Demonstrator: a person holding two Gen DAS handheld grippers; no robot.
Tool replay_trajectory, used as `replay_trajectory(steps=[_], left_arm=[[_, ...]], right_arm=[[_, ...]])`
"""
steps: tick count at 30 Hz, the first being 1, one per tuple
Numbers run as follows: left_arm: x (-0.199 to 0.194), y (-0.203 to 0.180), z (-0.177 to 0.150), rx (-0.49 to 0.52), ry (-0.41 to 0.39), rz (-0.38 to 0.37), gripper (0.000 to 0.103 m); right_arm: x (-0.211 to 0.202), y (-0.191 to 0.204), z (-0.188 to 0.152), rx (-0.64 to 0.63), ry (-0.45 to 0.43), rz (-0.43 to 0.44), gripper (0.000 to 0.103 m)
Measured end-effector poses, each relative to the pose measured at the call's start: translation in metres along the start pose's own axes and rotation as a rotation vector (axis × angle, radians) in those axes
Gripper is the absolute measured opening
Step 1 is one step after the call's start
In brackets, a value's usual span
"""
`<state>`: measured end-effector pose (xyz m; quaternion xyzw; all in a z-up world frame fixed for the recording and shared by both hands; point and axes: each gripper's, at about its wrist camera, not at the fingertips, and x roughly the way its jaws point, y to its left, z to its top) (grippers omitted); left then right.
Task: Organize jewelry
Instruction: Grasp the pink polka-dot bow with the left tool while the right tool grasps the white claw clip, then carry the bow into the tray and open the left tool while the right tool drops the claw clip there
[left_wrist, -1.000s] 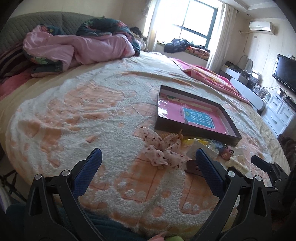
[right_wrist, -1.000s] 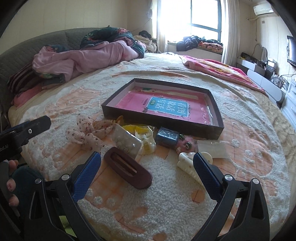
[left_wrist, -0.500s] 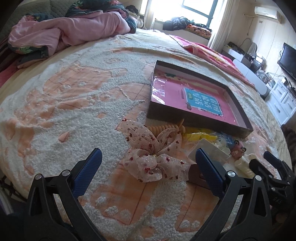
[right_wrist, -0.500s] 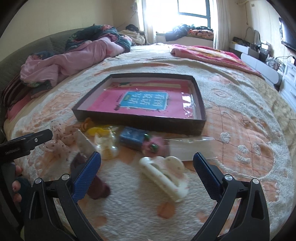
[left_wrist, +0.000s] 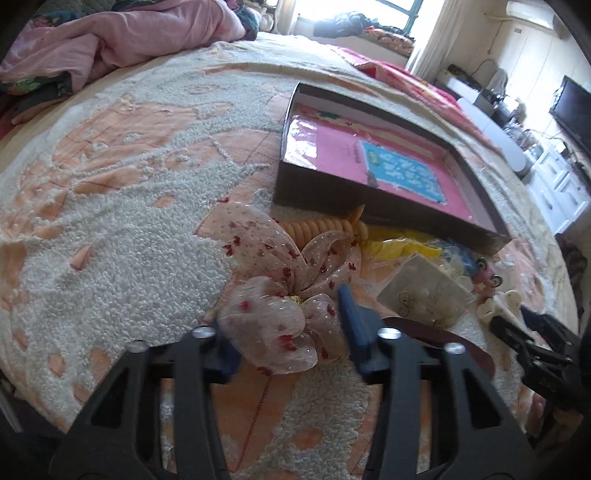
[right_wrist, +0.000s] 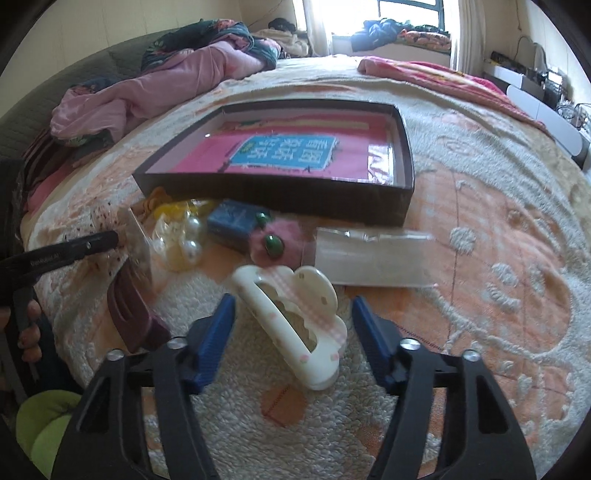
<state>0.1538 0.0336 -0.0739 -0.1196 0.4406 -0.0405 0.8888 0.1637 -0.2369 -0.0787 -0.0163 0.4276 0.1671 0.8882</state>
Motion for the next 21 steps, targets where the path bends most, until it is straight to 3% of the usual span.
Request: replay_trajectory(steps=[5,14,21], left_arm=[[-0.006,0.0,-0.003,-0.005,-0.019,-0.025,0.016],[-0.033,-0.005,-0.008,0.022,-0.079,-0.044,0.014],[-0.043,-0.026,0.01,0.098,-0.138,-0.041,0.014]], right_arm=[[0.0,-0.001,-0.006,-0.002,-0.014,0.032,0.049],[-0.016,-0.005,-0.013,0.016,-0.052,0.059,0.045],[-0.035,-0.011,-0.003,0.034,-0.105,0.052,0.045]])
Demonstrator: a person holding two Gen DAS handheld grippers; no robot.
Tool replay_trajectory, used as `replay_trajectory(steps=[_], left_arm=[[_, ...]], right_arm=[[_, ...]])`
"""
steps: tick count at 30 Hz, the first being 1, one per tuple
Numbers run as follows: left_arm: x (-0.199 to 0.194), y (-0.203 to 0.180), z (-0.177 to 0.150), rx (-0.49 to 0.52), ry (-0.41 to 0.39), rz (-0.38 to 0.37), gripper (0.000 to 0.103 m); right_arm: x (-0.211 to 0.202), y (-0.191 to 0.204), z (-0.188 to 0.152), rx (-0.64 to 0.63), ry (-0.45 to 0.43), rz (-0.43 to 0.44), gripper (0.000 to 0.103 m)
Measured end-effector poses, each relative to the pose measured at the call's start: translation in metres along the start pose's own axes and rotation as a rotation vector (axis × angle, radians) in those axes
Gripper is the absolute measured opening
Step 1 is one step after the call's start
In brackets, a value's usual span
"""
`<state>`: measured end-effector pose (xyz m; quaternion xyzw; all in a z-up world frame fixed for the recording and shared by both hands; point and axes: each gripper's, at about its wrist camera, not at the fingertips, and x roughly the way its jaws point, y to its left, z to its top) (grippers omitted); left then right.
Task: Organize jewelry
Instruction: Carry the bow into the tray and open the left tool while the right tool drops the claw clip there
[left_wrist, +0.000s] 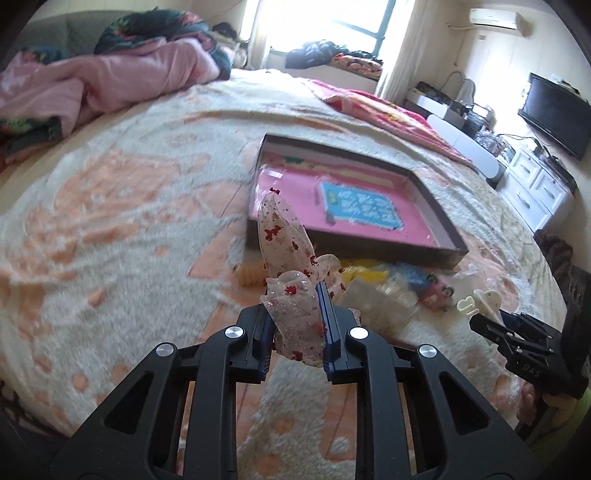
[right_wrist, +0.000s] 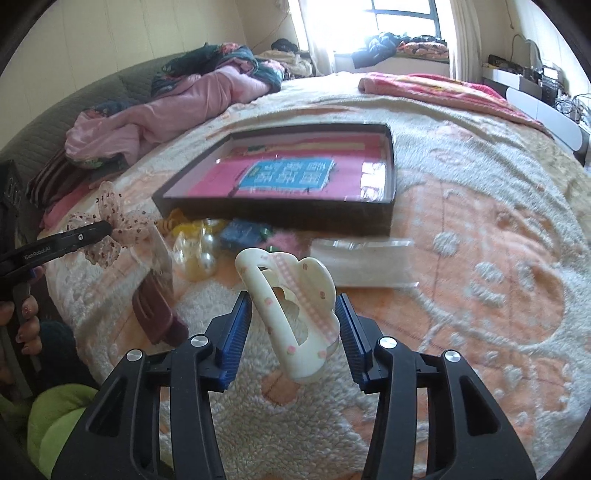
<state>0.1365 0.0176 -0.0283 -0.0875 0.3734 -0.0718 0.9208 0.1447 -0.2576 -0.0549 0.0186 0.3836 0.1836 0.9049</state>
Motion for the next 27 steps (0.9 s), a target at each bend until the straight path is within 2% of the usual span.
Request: replay_trajectory(steps=[15,27], left_arm=[[0.022,-0.03,0.056,0.066,-0.079,-0.025,0.014],[0.073,-0.037,0.084,0.106,-0.063,-0.005,0.015]], right_arm=[[0.017,-0.003,0.069,-0.025,-0.081,-0.015,0.044],[0.065,-0.016,0.116,-0.009,-0.063,-0.048,0.043]])
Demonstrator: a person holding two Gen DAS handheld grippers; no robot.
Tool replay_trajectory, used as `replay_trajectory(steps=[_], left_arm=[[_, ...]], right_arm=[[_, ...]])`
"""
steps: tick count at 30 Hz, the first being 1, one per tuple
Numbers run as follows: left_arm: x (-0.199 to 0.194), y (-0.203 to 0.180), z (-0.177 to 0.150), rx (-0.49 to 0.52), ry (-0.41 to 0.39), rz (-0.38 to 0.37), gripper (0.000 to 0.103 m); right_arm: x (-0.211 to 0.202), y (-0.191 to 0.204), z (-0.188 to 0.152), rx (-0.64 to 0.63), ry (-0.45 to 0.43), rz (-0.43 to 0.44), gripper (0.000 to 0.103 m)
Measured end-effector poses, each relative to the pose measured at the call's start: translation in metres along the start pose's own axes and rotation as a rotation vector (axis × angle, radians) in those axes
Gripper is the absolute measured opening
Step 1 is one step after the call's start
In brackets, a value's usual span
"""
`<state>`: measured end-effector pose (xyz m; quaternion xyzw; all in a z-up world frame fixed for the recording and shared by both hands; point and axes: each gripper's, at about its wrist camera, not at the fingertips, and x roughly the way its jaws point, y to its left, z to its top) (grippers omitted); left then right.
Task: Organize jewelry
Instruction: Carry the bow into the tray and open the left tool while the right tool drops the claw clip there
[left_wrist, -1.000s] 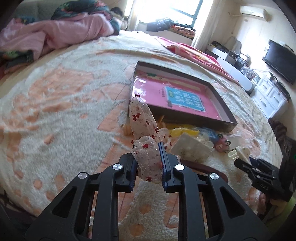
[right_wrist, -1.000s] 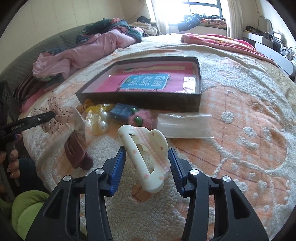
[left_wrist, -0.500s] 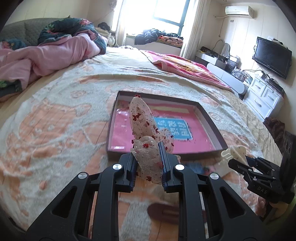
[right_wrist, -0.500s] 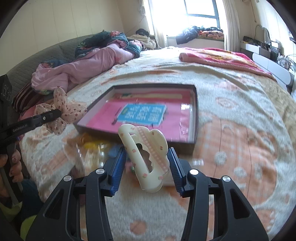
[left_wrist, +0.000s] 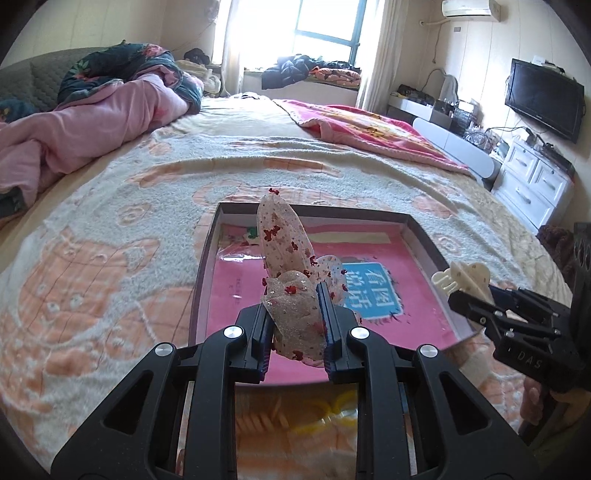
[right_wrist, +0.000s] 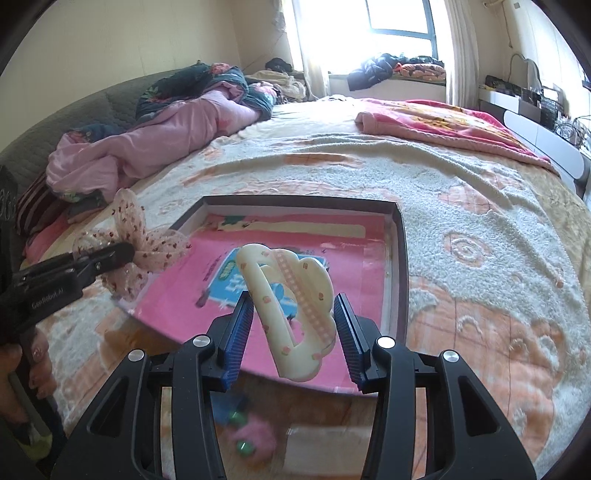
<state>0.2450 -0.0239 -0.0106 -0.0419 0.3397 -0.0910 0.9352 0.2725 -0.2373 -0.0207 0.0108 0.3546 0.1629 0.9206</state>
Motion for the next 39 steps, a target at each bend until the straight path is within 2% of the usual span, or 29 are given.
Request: replay_trajectory(steps=[7,12,25,32,34,39], left_arm=[[0.032,0.005,0.004,0.002,0.039,-0.001,0.017],[0.053,0.009,0.0,0.002,0.08,0.008,0.018],[0.065,0.019,-0.006,-0.027,0.109,0.014,0.025],[0.068,0.021,-0.009,-0.034,0.112,0.017,0.036],[0.066,0.022,-0.009,-0.038,0.109,0.018,0.041],[0.054,0.022,-0.007,-0.045,0.086,0.029,0.053]], right_arm=[[0.034,-0.011,0.016,0.035,0.041,-0.021,0.043],[0.061,-0.013,0.025,0.05,0.103,-0.049,0.043],[0.085,-0.006,0.016,0.052,0.186,-0.079,0.044],[0.085,-0.007,0.008,0.051,0.193,-0.107,0.045],[0.082,-0.007,0.008,0.053,0.179,-0.105,0.053],[0.063,-0.007,0.01,0.055,0.117,-0.098,0.061]])
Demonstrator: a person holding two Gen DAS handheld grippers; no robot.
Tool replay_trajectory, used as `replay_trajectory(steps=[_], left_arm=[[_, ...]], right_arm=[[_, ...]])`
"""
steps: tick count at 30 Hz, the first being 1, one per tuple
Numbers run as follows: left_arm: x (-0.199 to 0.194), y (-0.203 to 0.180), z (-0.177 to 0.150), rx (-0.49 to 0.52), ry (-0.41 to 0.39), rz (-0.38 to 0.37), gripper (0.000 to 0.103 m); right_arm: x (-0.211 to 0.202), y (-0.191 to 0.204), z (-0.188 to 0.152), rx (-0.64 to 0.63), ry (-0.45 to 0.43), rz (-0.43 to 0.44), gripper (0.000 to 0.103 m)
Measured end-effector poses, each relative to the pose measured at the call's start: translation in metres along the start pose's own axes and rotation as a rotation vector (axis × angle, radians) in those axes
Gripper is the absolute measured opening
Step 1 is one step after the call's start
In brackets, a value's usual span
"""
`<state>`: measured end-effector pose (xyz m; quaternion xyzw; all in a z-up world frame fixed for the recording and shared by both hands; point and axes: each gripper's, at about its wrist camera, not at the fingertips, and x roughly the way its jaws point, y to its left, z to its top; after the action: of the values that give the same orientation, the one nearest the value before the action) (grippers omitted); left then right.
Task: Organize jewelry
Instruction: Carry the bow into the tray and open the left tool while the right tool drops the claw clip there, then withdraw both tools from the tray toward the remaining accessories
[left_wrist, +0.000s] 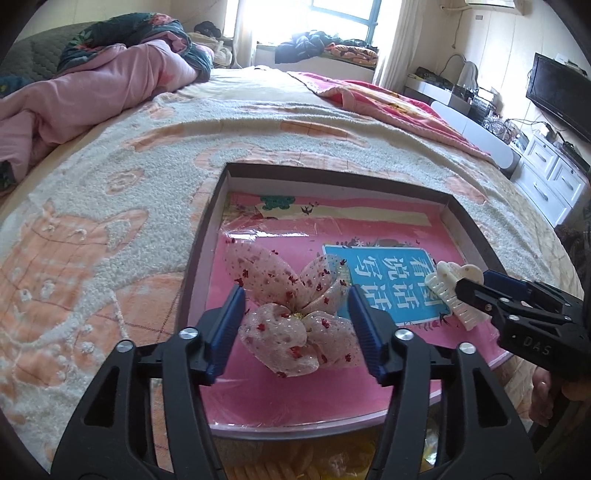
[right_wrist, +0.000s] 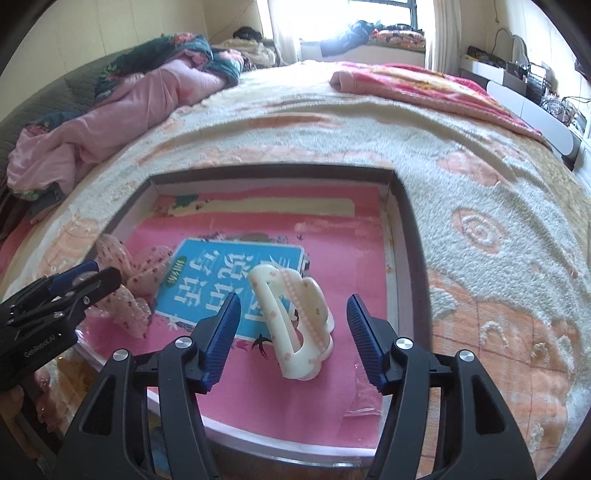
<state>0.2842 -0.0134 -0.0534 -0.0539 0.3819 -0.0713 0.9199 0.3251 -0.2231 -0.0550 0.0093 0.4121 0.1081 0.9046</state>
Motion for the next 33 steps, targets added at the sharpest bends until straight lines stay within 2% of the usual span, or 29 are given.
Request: replay_trajectory(steps=[4,8,10,24,33], left_arm=[[-0.016,0.002,0.003,-0.011,-0.039,0.008,0.067],[-0.037,0.006,0.004,-0.036,-0.085,0.02,0.088],[-0.047,0.006,0.003,-0.04,-0.107,0.027,0.091],[-0.098,0.001,-0.011,-0.026,-0.179,0.023,0.092],[-0.113,-0.009,-0.034,0.007,-0.175,0.005,0.092]], right_arm=[[-0.019,-0.001,-0.002,0.008,-0.055,0.002,0.071],[-0.039,-0.003,-0.006,0.004,-0.099,-0.011,0.077],[-0.05,-0.005,-0.009,-0.003,-0.12,-0.016,0.078],[-0.11,-0.012,-0.037,-0.039,-0.197,-0.03,0.082],[-0.127,-0.008,-0.063,-0.076,-0.185,-0.025,0.082]])
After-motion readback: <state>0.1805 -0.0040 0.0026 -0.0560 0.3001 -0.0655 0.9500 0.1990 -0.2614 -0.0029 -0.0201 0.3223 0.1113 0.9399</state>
